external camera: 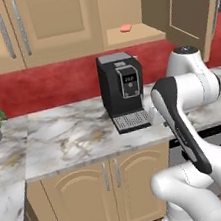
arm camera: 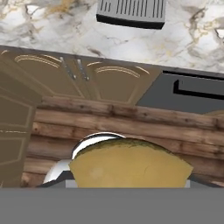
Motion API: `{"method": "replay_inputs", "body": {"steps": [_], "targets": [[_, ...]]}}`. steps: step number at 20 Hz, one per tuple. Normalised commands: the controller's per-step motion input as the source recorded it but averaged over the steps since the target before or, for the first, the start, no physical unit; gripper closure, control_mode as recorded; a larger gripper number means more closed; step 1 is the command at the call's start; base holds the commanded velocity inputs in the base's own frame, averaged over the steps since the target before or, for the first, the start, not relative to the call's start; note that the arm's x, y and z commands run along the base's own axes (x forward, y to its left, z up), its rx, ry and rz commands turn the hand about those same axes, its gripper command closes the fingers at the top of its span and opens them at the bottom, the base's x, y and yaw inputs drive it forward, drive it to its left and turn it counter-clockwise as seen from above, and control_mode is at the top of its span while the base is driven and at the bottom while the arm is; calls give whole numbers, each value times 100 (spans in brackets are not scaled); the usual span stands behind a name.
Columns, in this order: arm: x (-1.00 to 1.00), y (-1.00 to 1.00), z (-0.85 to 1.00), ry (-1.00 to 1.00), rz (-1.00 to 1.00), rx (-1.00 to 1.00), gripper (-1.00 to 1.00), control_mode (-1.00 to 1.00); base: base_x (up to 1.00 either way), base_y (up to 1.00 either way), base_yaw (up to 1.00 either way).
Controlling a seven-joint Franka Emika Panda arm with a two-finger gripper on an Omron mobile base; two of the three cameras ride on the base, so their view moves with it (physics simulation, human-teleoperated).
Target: Pick up the bar soap and sponge from the sink, and place them back in the cabinet, and close the cabinet door.
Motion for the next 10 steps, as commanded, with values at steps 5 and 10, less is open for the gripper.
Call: {"method": "replay_inputs", "body": {"steps": [5, 10], "targets": [[0, 0, 0, 0, 0, 0, 100, 100, 53, 0, 0], [0, 0, 0, 0, 0, 0, 100, 100, 43, -2, 0]]}}
